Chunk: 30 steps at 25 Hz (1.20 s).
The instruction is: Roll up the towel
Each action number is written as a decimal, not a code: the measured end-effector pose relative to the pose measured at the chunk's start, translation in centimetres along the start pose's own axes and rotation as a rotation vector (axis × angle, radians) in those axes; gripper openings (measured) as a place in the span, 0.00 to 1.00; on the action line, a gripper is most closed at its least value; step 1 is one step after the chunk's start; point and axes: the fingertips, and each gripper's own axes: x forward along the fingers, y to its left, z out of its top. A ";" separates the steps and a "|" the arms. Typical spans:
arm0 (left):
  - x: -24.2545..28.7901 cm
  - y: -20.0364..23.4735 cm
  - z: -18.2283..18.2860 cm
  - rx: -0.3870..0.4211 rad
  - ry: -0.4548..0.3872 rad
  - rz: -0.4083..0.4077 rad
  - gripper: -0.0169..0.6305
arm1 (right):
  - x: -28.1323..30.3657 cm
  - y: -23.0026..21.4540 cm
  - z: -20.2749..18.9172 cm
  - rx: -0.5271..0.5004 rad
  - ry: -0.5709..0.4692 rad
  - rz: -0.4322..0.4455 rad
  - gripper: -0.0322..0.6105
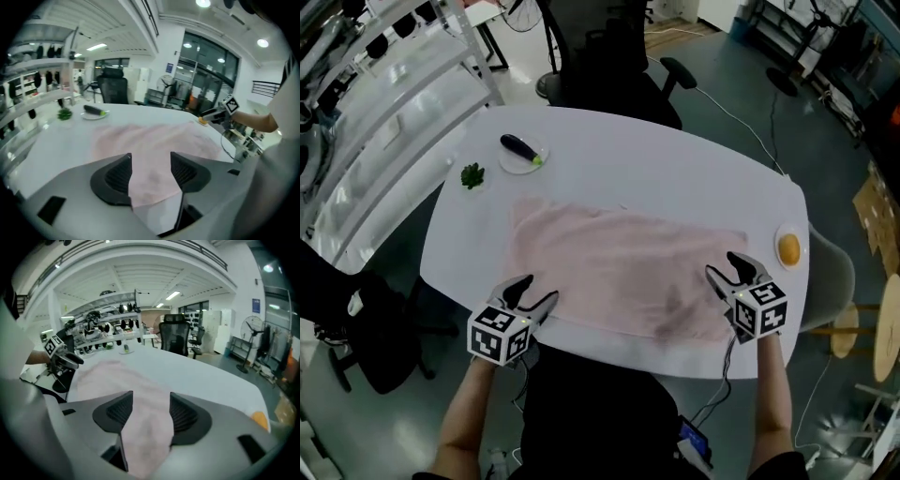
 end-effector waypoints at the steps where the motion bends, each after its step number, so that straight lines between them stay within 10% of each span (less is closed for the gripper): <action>1: -1.4 2.5 -0.5 -0.030 -0.005 0.063 0.46 | 1.0 2.0 2.2 -0.031 -0.019 0.050 0.45; 8: -6.4 11.4 -5.9 -0.217 0.038 0.213 0.47 | 11.5 16.3 15.6 -0.259 -0.056 0.321 0.45; 20: -2.8 12.6 -7.6 -0.358 0.054 0.010 0.48 | 29.9 31.8 20.6 -0.473 0.184 0.475 0.45; 24: -1.5 12.1 -8.9 -0.290 0.128 0.013 0.40 | 34.3 32.9 19.0 -0.496 0.300 0.431 0.41; 26: -0.8 11.9 -9.2 -0.234 0.144 0.039 0.21 | 35.3 33.1 18.4 -0.502 0.344 0.393 0.35; 30: -1.4 10.6 -7.7 -0.084 0.124 0.092 0.10 | 34.6 32.6 18.7 -0.491 0.298 0.364 0.08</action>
